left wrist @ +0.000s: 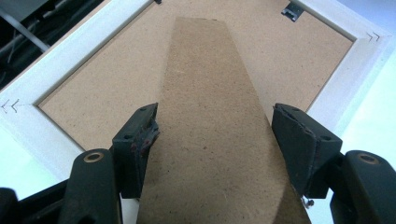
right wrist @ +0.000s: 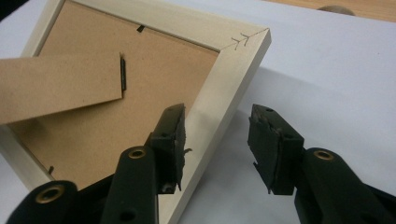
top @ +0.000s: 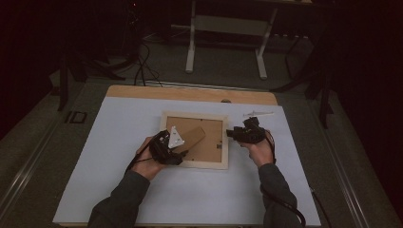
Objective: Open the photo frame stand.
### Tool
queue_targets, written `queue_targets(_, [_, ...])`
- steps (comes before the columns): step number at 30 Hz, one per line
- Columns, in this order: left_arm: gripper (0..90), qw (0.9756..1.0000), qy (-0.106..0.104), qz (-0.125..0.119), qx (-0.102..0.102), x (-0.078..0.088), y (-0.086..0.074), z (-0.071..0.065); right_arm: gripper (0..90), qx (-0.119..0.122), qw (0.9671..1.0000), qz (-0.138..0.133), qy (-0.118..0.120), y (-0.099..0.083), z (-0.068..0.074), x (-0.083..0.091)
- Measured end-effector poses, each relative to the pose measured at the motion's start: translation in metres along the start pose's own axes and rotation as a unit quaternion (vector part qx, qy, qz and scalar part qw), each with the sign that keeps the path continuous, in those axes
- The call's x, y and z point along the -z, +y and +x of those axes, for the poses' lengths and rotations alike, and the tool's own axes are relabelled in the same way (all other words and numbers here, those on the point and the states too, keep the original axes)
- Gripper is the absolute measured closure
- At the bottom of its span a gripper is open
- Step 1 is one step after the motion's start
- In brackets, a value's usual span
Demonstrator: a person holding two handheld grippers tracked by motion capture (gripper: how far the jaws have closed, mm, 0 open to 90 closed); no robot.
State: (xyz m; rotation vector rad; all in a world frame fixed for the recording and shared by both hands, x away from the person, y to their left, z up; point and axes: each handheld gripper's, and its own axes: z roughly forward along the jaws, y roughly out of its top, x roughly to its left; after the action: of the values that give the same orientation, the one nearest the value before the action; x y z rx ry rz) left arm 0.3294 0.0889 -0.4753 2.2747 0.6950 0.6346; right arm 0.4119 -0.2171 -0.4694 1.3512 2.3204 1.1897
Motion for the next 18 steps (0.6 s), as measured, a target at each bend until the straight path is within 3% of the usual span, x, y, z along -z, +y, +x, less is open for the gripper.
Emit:
queue_targets(11, [36.4,0.9999,0.008,-0.005,-0.007,0.001,-0.001,-0.003,56.5,-0.014,0.9999,0.002,0.004,0.007,0.002,-0.007])
queue_targets(18, [36.4,0.9997,0.016,-0.007,-0.018,0.003,-0.001,-0.006,51.9,-0.029,0.9995,0.014,0.004,0.009,0.0,-0.015])
